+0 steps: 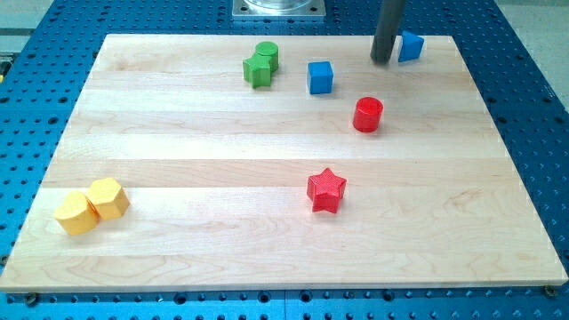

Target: Push the cube into the triangle

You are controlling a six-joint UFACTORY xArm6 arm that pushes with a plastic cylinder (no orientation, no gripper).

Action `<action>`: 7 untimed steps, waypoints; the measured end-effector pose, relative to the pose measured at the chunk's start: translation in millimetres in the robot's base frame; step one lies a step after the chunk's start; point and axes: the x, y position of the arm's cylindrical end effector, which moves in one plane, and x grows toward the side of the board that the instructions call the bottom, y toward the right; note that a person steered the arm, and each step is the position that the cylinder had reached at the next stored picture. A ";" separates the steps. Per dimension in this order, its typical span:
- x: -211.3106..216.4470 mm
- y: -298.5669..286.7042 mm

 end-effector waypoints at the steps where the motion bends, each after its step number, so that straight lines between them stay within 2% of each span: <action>1: 58.4 -51.9; 2: 36.1 -126.2; 3: 27.9 -138.3; 5: -30.9 -104.6; 7: -46.1 -58.3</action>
